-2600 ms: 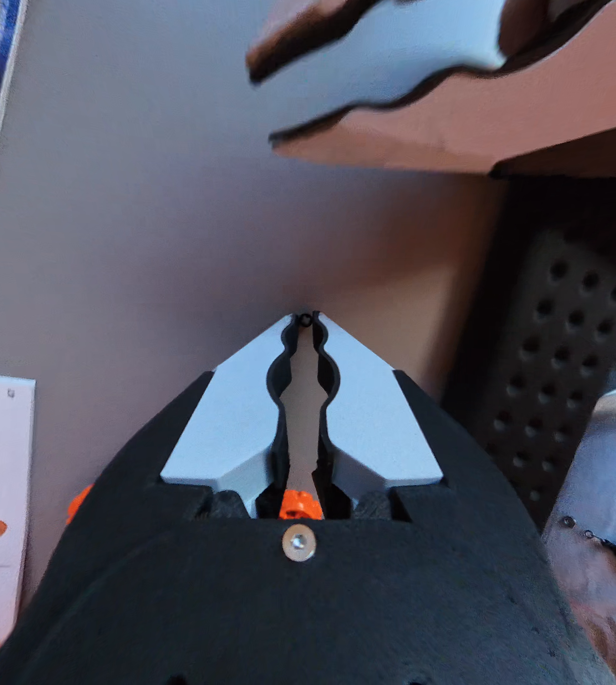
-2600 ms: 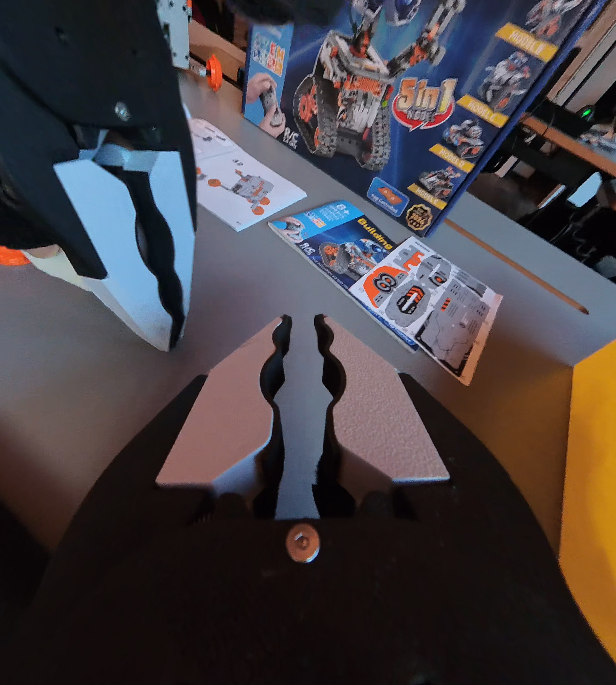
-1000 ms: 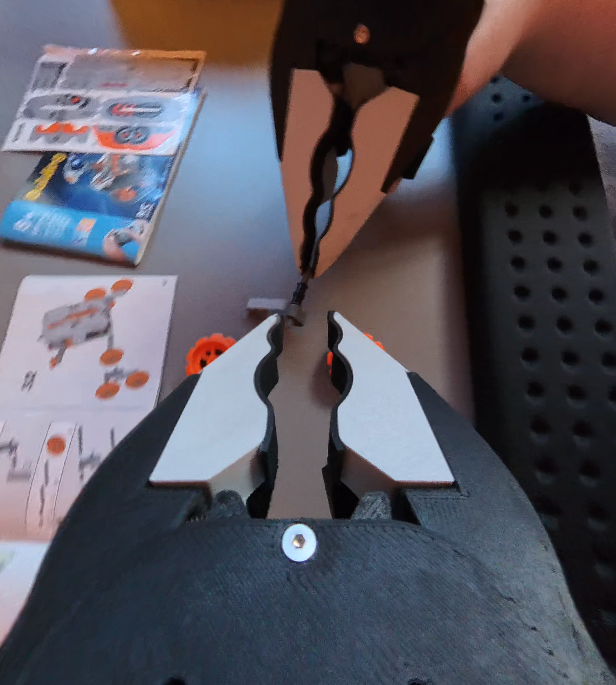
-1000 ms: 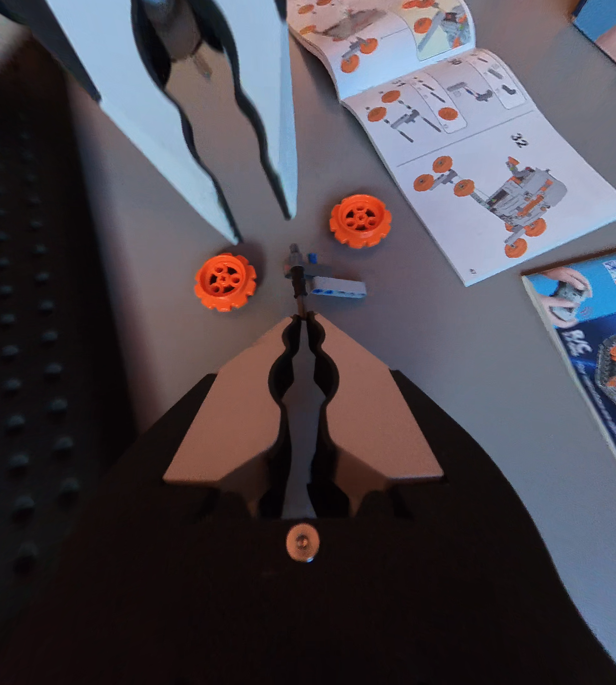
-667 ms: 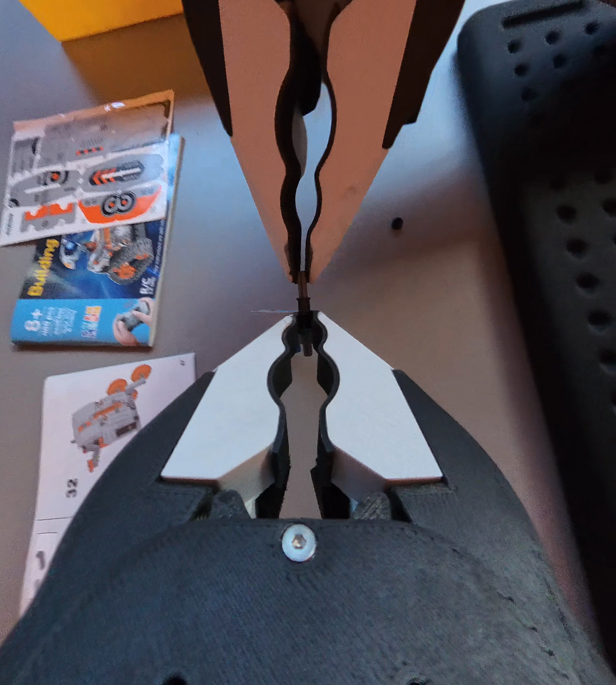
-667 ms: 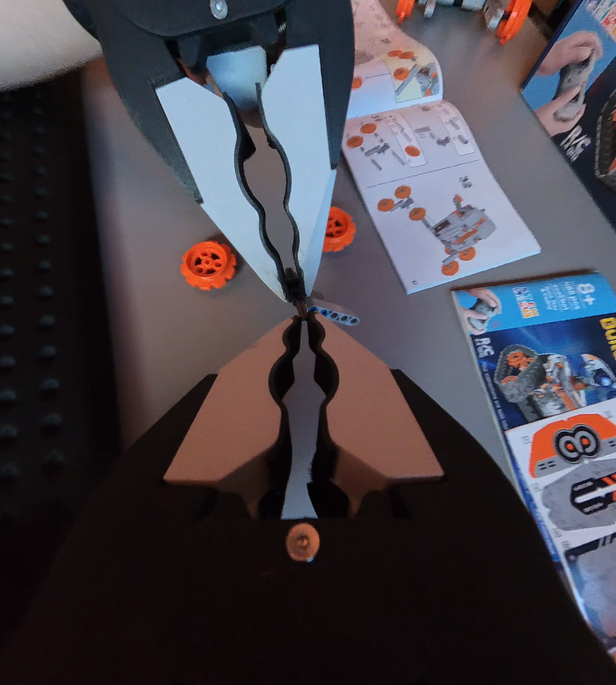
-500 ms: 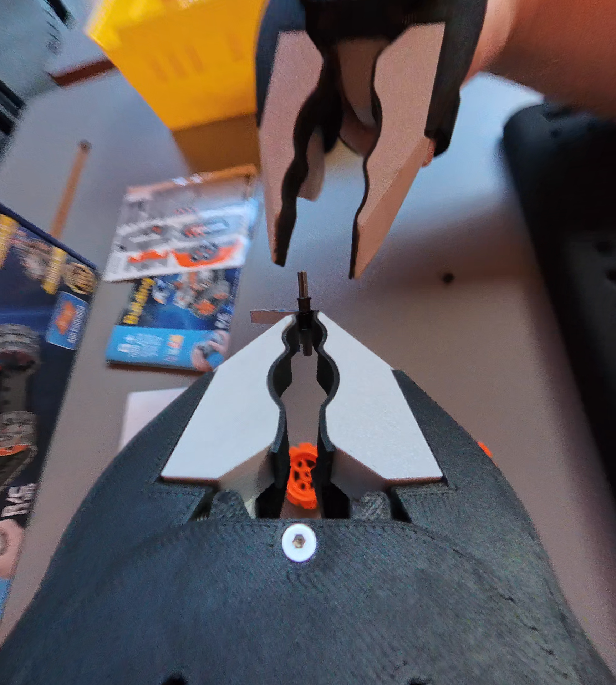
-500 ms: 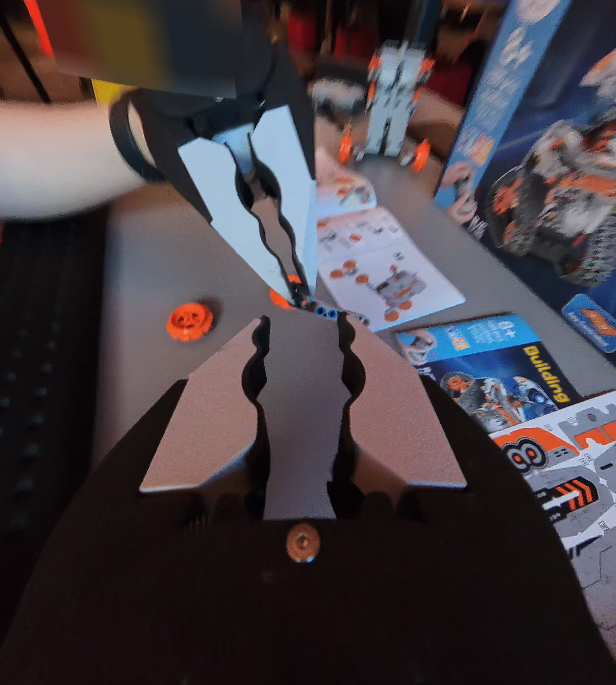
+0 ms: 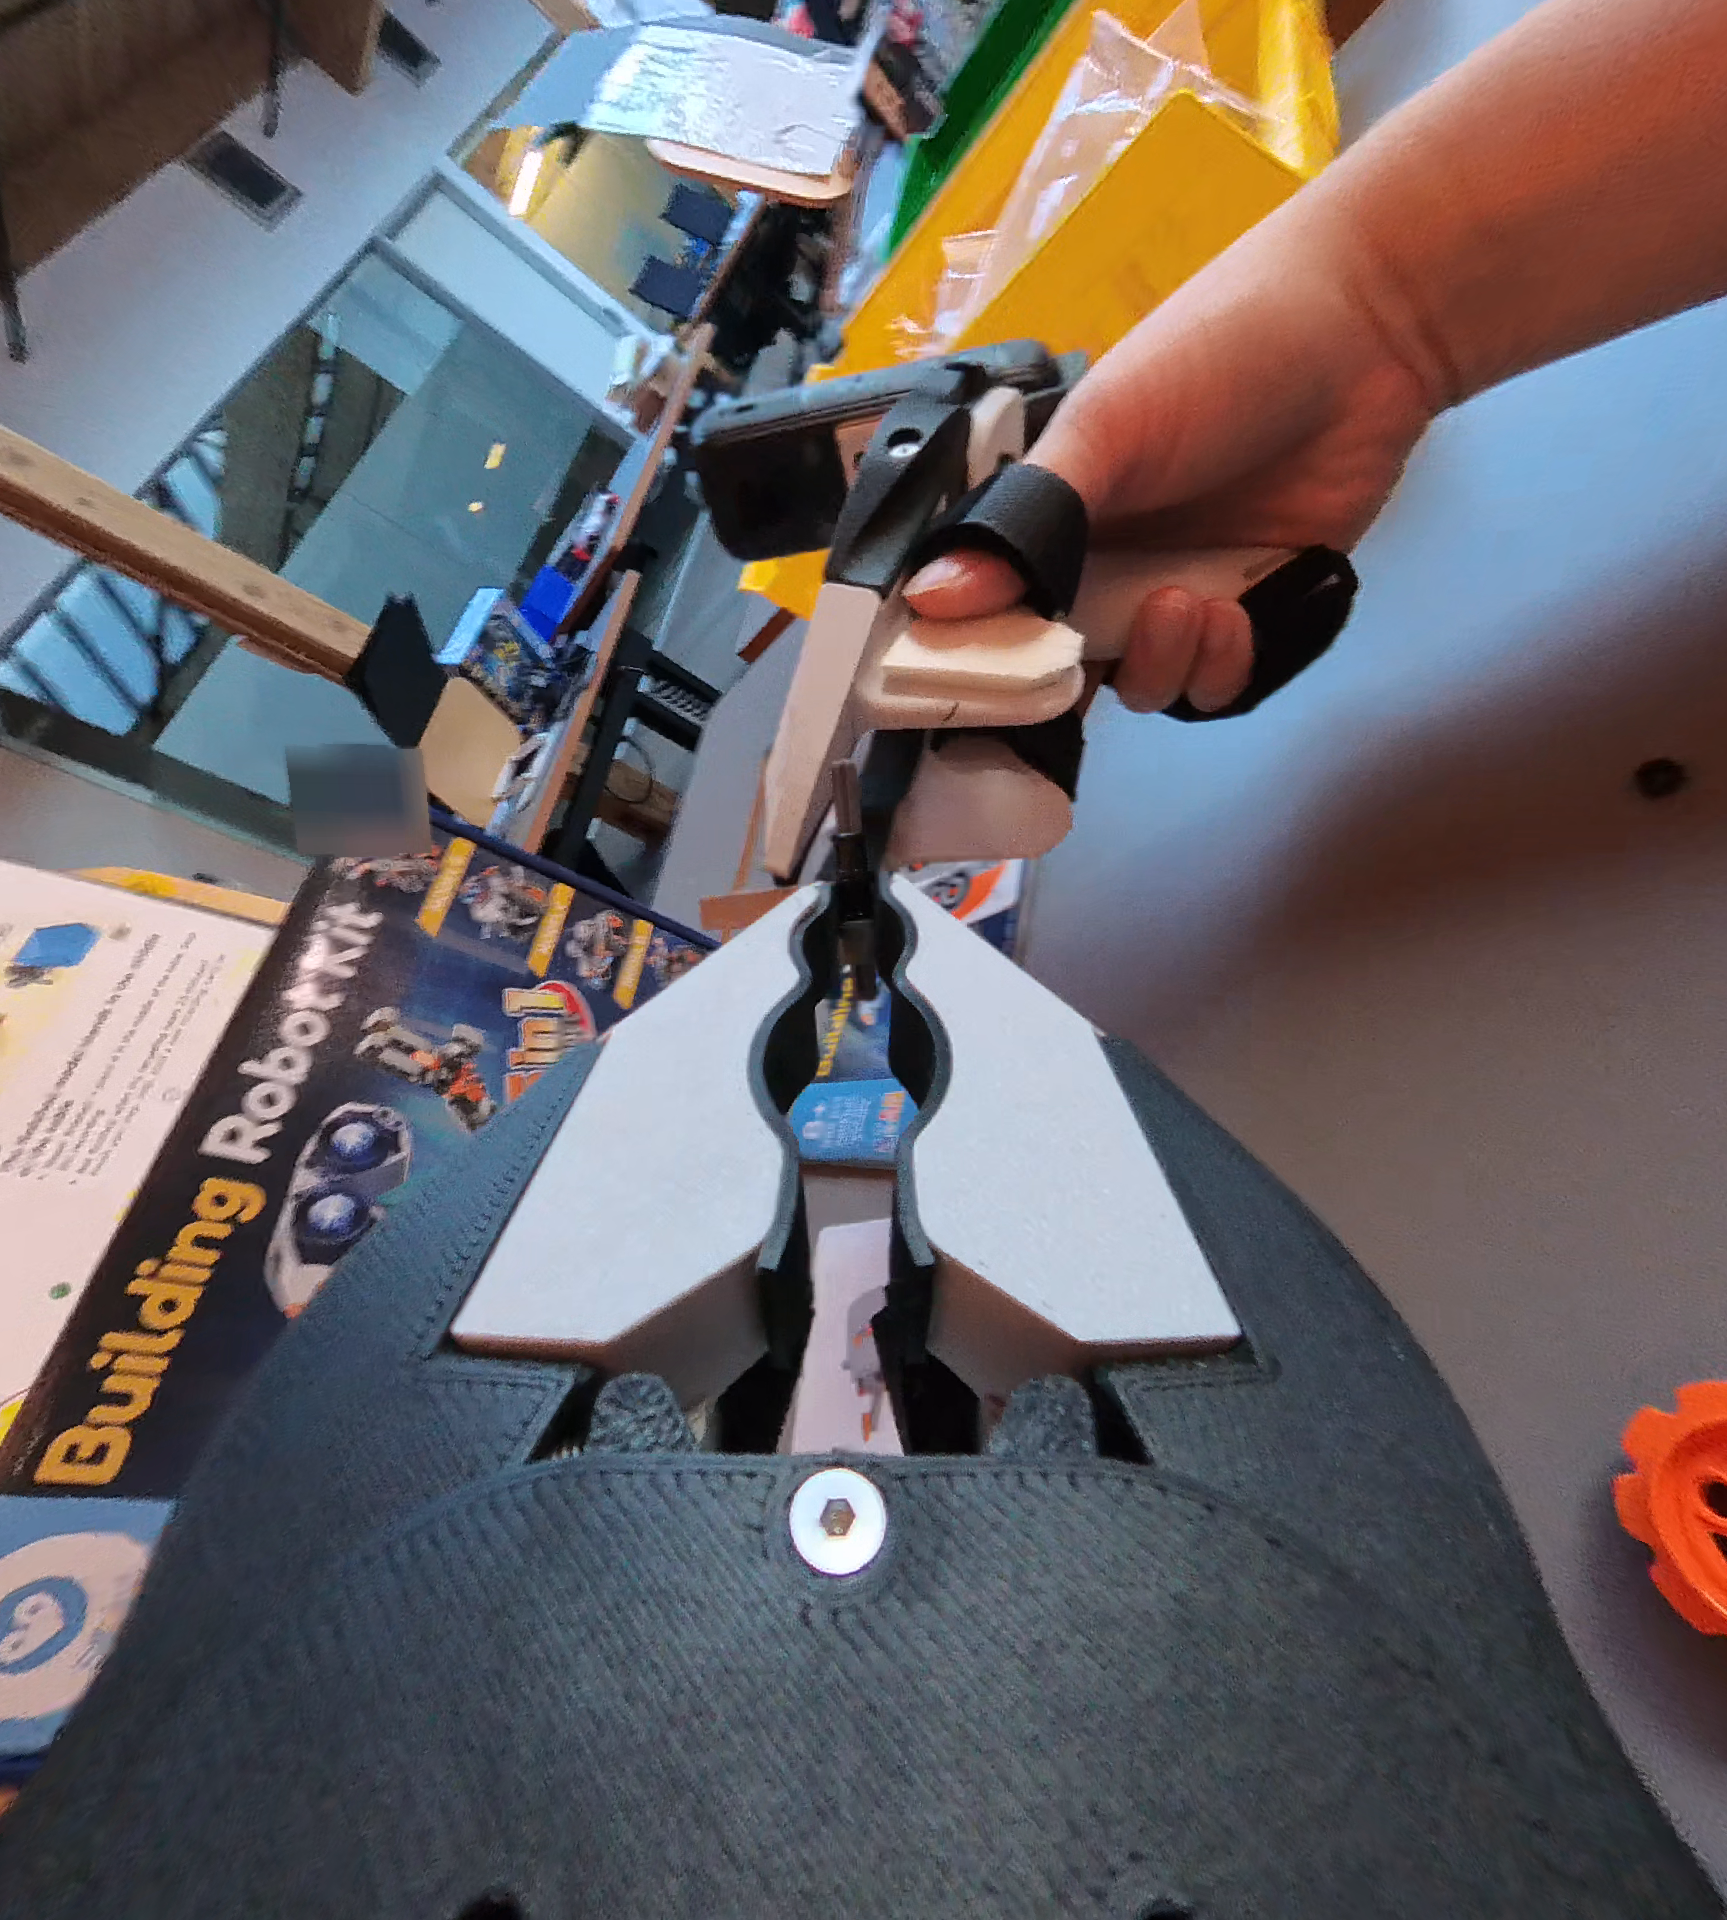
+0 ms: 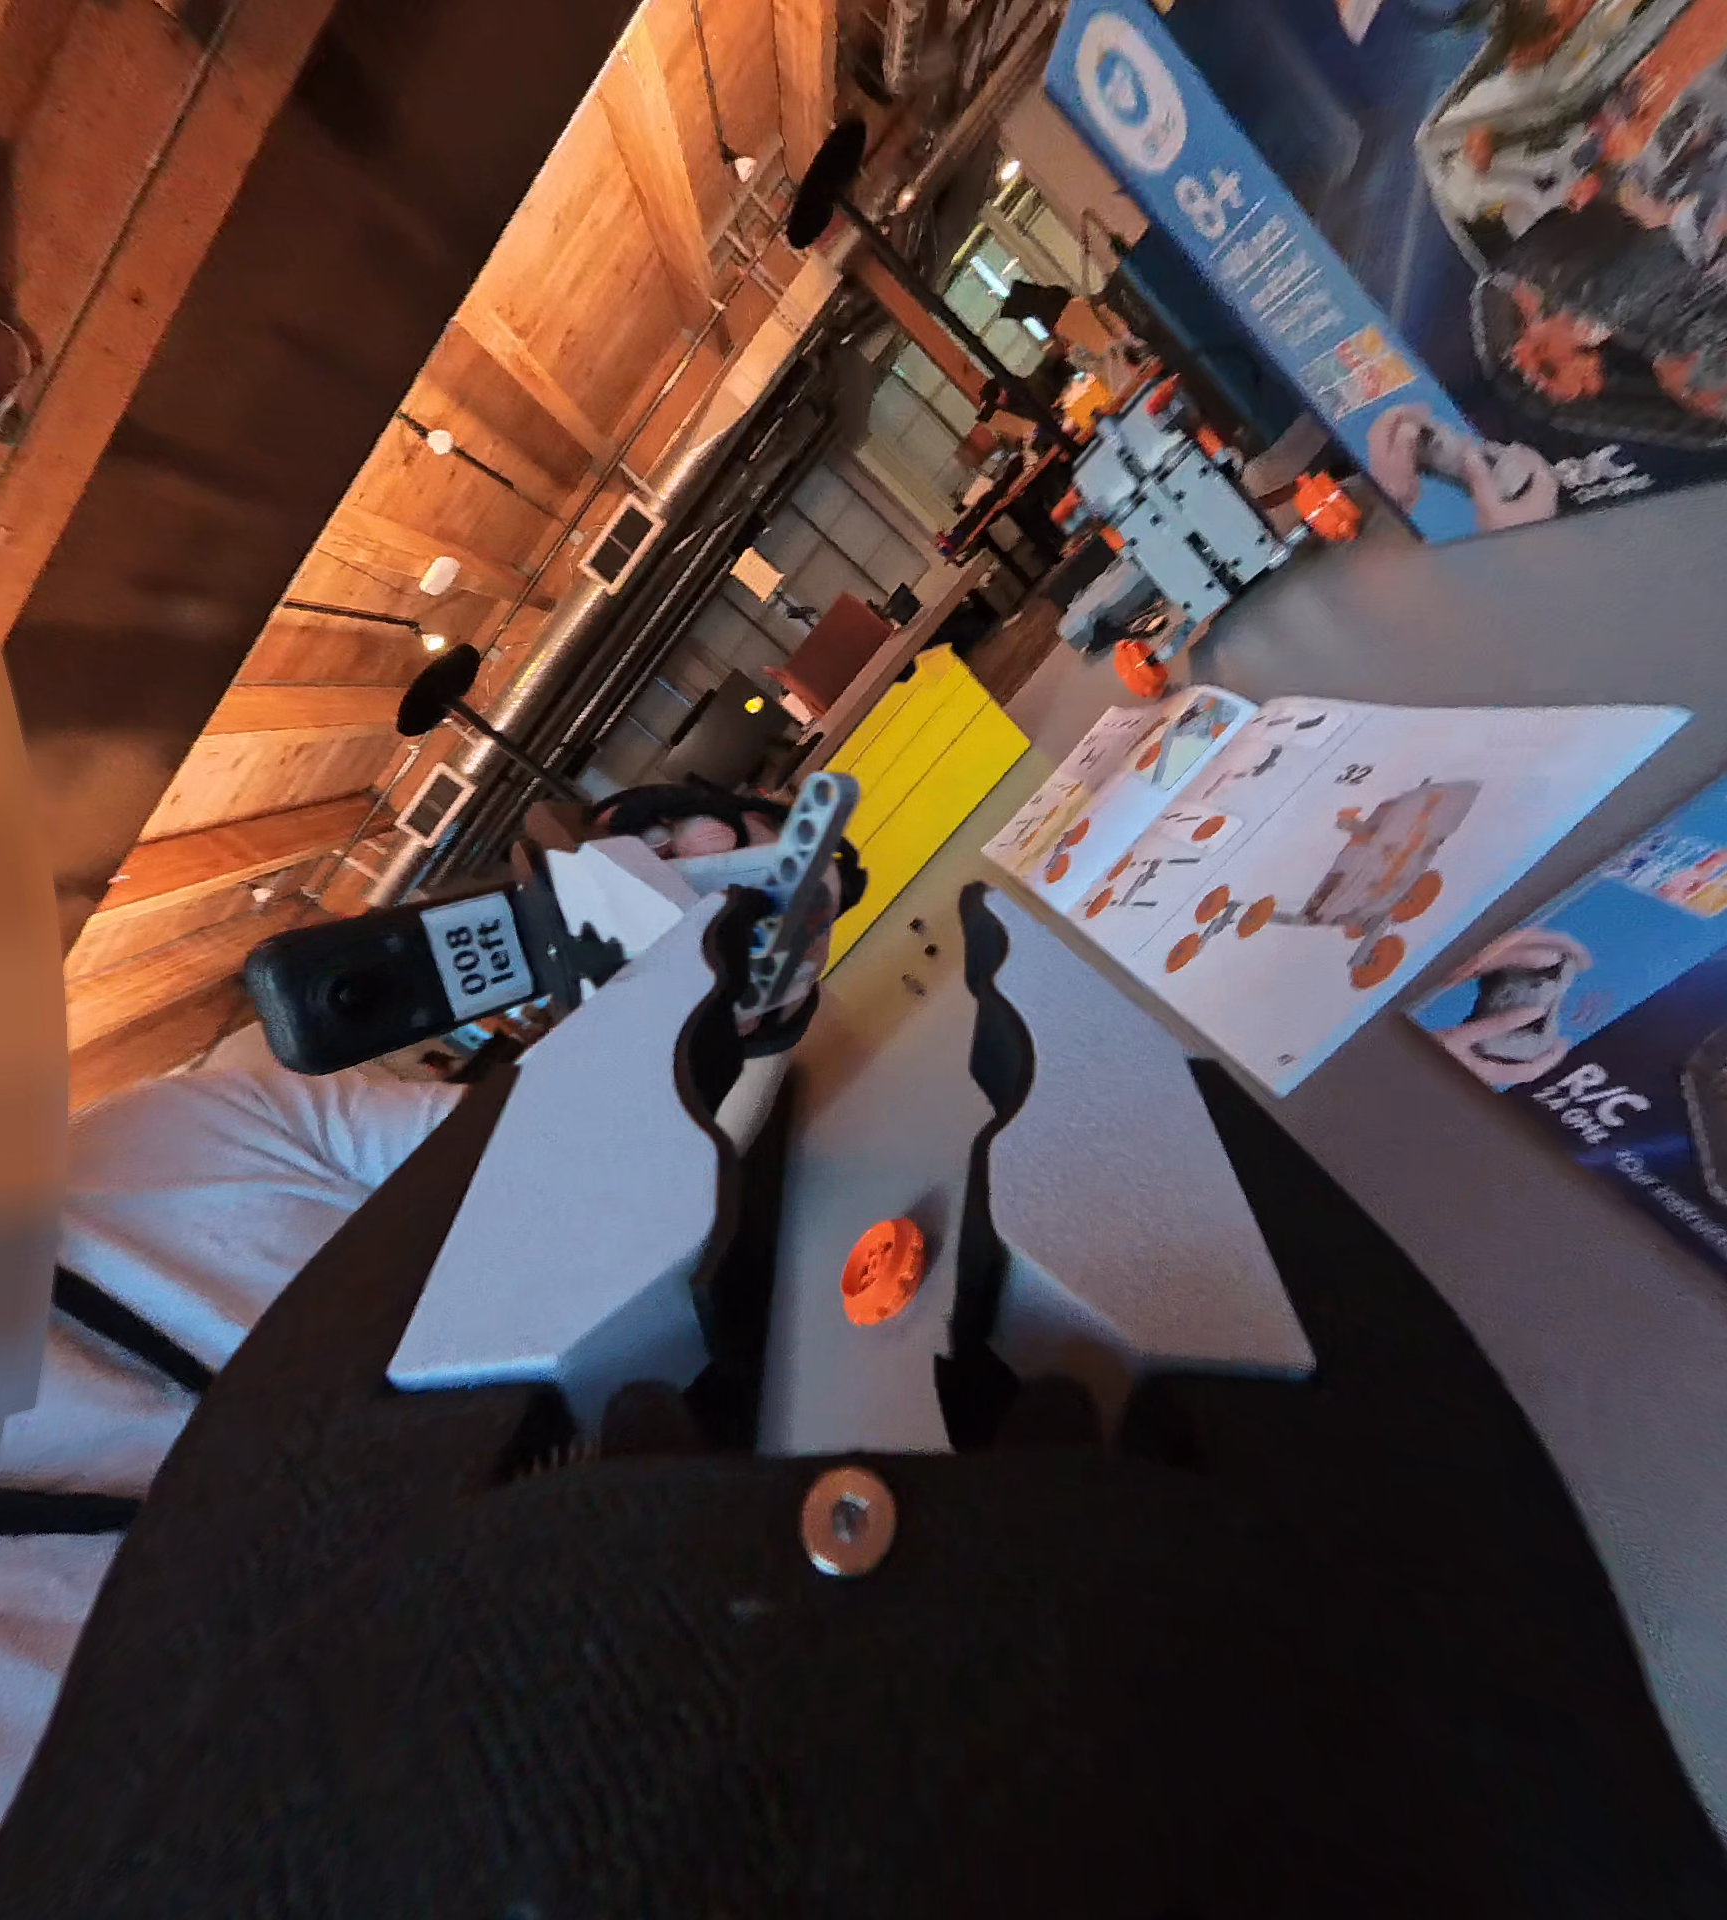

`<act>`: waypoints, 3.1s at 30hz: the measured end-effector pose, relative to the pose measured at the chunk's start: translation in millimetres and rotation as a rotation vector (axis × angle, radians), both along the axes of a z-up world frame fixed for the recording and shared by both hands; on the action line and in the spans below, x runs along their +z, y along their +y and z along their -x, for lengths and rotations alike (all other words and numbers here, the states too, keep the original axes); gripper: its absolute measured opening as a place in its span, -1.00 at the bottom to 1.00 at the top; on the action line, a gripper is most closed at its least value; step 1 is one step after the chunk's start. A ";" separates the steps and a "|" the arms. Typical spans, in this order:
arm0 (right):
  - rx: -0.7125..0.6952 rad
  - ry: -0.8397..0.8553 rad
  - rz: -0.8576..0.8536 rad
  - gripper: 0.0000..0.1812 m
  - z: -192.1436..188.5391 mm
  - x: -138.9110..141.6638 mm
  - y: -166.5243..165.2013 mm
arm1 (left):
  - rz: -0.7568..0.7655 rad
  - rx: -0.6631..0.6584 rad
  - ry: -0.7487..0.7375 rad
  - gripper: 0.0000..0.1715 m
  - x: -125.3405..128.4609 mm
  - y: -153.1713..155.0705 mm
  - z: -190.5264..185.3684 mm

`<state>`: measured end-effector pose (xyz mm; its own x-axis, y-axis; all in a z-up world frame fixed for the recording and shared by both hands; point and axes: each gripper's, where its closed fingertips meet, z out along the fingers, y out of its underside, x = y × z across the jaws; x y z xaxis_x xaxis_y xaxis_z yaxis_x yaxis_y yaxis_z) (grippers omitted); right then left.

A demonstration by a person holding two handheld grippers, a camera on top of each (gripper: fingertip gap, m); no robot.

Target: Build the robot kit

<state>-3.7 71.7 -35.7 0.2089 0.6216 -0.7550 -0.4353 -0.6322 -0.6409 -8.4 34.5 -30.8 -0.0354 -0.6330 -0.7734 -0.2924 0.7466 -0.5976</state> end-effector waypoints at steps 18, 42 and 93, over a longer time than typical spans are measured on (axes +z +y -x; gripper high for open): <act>0.039 -0.153 0.102 -0.93 -1.5 -40.5 -6.4 | -0.123 0.024 0.252 -0.96 -61.0 2.3 -10.6; -0.088 -0.195 -0.348 -0.93 -17.5 19.9 -21.4 | 1.457 -0.285 0.068 -0.75 -4.3 -2.7 10.5; -0.041 -0.209 -0.342 -0.94 8.5 38.3 -13.0 | 1.575 -0.334 -0.068 -0.75 4.1 0.9 0.8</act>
